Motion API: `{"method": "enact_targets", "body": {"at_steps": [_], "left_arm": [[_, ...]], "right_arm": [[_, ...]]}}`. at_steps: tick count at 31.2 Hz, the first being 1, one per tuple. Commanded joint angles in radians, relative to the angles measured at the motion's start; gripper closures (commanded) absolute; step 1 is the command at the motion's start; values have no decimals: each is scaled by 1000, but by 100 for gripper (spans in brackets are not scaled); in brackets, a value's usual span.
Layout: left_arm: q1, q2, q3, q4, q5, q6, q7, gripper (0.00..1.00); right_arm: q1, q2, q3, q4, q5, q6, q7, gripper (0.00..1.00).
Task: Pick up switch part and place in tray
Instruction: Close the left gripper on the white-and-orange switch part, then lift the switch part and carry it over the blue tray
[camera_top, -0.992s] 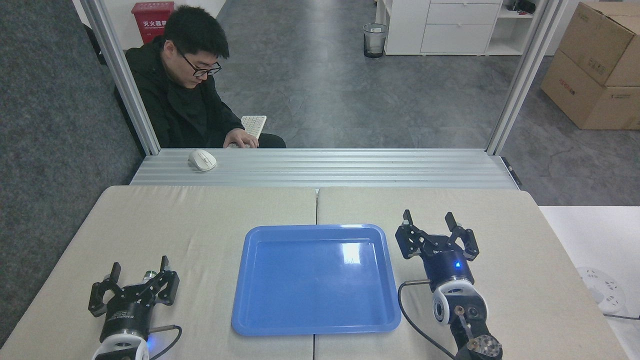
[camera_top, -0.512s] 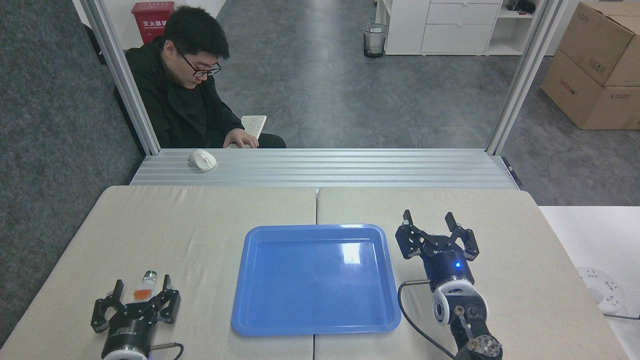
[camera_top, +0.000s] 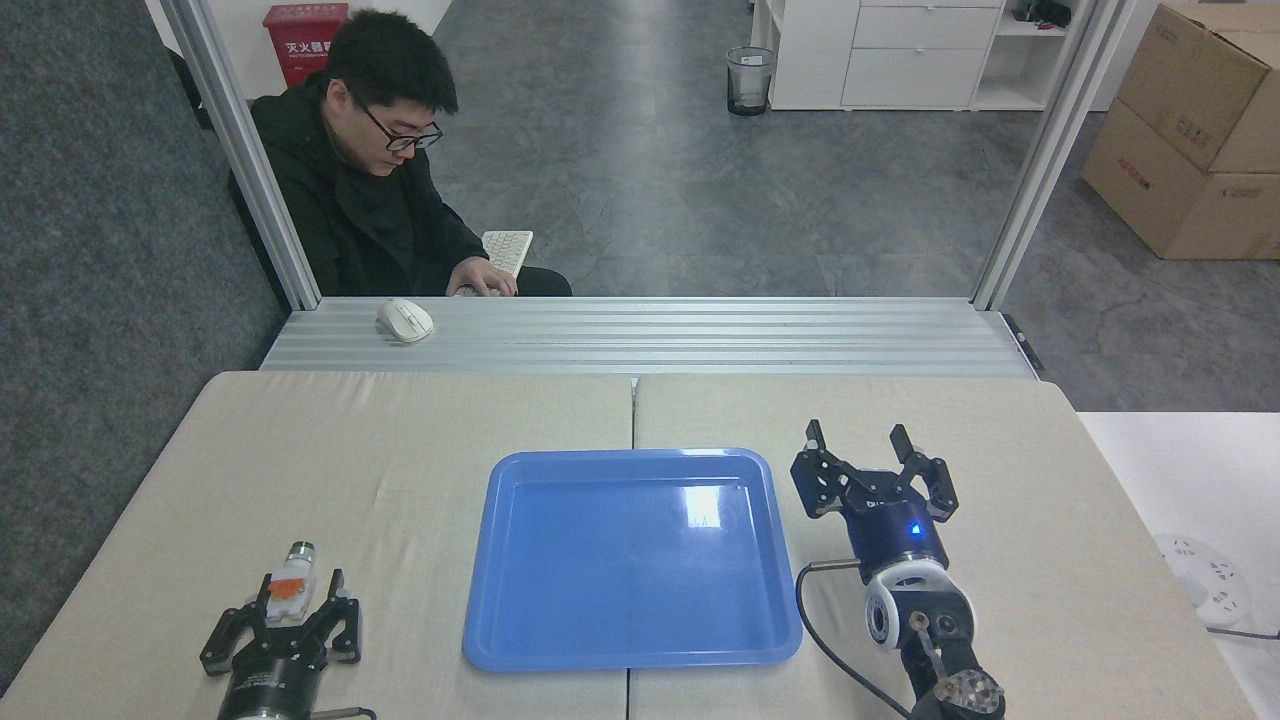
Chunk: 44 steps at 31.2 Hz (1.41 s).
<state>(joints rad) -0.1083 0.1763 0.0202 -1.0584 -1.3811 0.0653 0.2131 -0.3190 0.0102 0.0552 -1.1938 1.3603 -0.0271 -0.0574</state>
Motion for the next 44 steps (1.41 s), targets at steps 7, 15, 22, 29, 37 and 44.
{"method": "enact_targets", "body": {"at_steps": [7, 15, 22, 29, 37, 44], "left_arm": [[-8, 0, 15, 5, -50, -5, 11, 100], [-17, -11, 9, -391, -38, -134, 3, 100], [-106, -146, -135, -457, -62, -294, -64, 100], [-192, -215, -299, -200, -274, -285, -118, 100], [-200, -216, -315, 14, -409, -251, -139, 100], [-194, -212, -313, 23, -401, -245, -218, 91]], "right_arm": [[0, -1, -2, 0, -1, 0, -1, 0], [0, 1, -2, 0, 0, 0, -1, 0], [0, 1, -2, 0, 0, 0, -1, 0], [0, 1, -2, 0, 0, 0, -1, 0], [0, 2, -3, 0, 0, 0, -1, 0], [0, 1, -2, 0, 0, 0, -1, 0]]}}
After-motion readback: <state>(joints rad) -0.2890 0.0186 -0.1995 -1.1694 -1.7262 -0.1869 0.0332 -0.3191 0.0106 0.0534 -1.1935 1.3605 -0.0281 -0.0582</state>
